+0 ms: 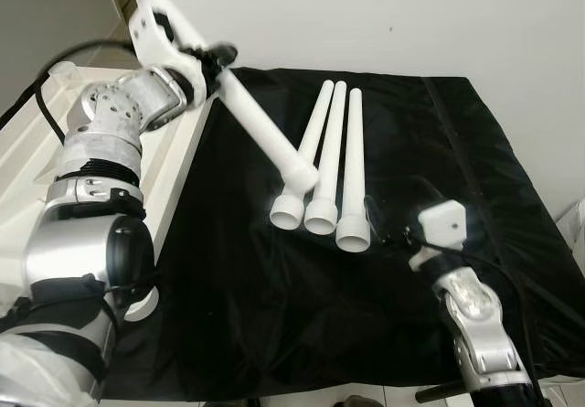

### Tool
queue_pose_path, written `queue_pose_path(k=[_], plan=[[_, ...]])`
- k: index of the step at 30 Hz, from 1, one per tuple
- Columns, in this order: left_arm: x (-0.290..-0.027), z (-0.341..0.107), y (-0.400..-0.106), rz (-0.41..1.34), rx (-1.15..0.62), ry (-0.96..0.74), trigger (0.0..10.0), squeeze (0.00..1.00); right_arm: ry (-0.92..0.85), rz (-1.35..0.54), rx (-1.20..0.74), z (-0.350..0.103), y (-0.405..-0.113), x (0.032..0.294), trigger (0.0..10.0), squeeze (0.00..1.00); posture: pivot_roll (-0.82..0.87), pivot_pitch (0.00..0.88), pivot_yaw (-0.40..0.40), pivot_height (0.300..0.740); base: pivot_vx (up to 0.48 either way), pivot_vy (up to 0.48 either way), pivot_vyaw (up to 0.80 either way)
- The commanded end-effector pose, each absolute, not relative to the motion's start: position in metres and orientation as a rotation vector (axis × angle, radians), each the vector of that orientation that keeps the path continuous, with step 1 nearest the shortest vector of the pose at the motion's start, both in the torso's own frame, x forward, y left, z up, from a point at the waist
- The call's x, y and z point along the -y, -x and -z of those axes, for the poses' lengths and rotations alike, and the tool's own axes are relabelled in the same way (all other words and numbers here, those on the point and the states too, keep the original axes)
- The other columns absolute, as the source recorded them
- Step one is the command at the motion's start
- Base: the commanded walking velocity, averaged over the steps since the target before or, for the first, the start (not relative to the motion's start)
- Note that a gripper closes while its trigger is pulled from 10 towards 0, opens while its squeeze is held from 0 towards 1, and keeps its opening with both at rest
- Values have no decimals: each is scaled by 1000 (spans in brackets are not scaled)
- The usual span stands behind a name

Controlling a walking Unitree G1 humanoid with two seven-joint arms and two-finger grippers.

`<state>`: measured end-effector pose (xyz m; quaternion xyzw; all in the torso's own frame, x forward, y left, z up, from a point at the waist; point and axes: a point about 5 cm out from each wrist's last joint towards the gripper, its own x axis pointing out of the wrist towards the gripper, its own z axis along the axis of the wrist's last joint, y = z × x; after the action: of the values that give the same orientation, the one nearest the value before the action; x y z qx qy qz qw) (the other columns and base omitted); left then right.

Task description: Building children table

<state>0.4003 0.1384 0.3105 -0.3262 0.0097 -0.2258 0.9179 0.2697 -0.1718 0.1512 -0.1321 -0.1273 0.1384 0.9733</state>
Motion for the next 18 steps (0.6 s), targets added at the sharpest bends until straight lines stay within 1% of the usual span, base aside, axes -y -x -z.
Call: queue_pose_path(k=[1,4,5,6,9,10,11,13,14,16,18], plan=[[-136,-316,-397,540,37,638,10000,0,261,-272,248,-154,-271,172,10000,0,-52,0,51,740,0,0,0],[-126,-329,-388,545,116,543,10000,0,227,-258,296,-177,-280,167,10000,0,-46,0,51,740,0,0,0],[-126,-329,-388,545,116,543,10000,0,227,-258,296,-177,-280,167,10000,0,-46,0,51,740,0,0,0],[-112,-339,-378,572,186,459,10000,0,200,-262,337,-197,-286,159,10000,0,-36,0,45,740,0,0,0],[-106,-342,-374,590,204,437,10000,0,196,-269,346,-203,-288,155,10000,0,-36,0,45,740,0,0,0],[-99,-345,-369,601,233,407,10000,0,200,-294,354,-209,-290,148,10000,0,-33,0,46,740,0,0,0],[-99,-345,-369,601,233,407,10000,0,200,-294,354,-209,-290,148,10000,0,-33,0,46,740,0,0,0],[-85,-348,-360,616,287,365,10000,0,204,-343,342,-217,-293,133,10000,0,-32,0,45,740,0,0,0],[-85,-348,-360,616,287,365,10000,0,204,-343,342,-217,-293,133,10000,0,-32,0,45,740,0,0,0],[-68,-346,-352,637,326,313,10000,0,172,-401,297,-219,-297,117,10000,0,-25,0,43,740,0,0,0],[-66,-346,-351,638,328,312,10000,0,167,-407,289,-219,-298,115,10000,0,-25,0,43,740,0,0,0]])
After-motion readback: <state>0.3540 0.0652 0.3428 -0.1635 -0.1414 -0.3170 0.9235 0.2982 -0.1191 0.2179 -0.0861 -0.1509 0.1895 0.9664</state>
